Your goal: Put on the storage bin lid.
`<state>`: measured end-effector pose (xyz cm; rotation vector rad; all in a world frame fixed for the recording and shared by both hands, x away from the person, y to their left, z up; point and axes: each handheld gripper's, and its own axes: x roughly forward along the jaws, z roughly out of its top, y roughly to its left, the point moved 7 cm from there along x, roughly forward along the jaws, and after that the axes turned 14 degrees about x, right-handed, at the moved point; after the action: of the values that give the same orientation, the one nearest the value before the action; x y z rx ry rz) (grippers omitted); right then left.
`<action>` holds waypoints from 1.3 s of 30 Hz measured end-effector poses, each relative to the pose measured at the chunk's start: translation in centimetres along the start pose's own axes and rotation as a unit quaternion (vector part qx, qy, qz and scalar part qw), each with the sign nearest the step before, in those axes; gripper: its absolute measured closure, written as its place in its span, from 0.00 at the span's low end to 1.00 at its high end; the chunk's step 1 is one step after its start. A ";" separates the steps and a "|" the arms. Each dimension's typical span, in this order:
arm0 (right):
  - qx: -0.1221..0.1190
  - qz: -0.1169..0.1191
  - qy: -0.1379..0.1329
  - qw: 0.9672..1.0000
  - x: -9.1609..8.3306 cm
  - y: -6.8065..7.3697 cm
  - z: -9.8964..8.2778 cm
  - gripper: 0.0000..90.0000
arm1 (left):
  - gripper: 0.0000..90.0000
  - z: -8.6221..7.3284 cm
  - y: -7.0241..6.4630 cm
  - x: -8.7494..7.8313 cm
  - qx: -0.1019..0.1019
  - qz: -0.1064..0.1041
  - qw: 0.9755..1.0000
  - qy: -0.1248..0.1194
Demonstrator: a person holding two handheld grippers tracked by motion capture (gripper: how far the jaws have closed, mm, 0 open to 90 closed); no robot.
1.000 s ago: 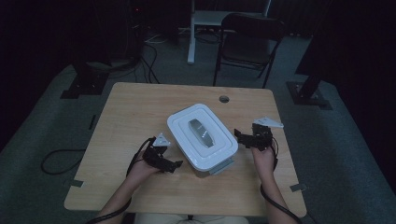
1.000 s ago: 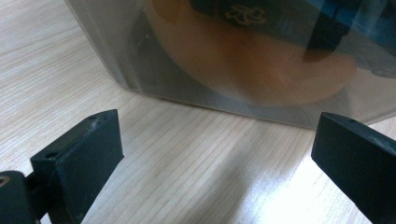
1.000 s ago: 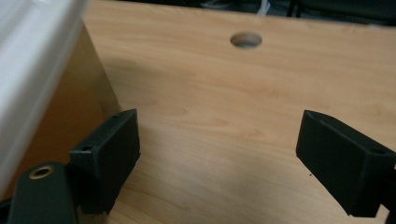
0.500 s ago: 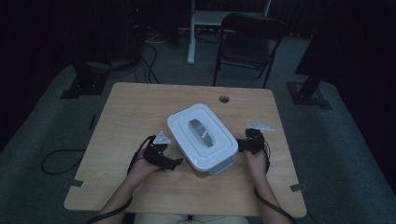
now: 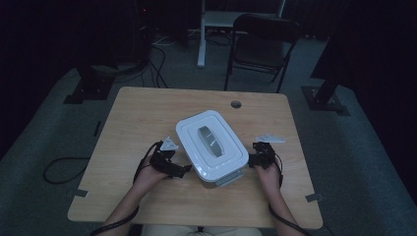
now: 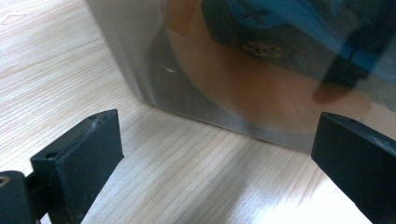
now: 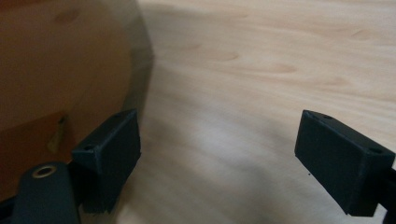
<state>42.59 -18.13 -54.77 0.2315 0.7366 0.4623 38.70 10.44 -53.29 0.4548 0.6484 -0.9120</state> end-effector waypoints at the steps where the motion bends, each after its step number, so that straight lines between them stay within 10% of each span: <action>1: -0.004 0.001 -0.001 1.000 0.0 0.3 -0.2 0.16 | 0.03 -0.1 0.1 -0.1 0.000 0.001 1.000 0.002; 27: -0.054 0.046 0.021 0.997 -1.3 6.7 -4.3 0.17 | 0.03 -3.1 3.1 -2.8 -0.016 0.033 0.999 0.014; 39: -0.062 0.052 0.026 0.996 -0.7 7.1 -4.3 0.15 | 0.03 -3.5 3.6 -3.2 -0.023 0.037 0.999 0.011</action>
<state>36.86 -12.07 -54.83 0.1429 0.7458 0.6123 39.20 16.39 -53.27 0.4457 0.6662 -0.8221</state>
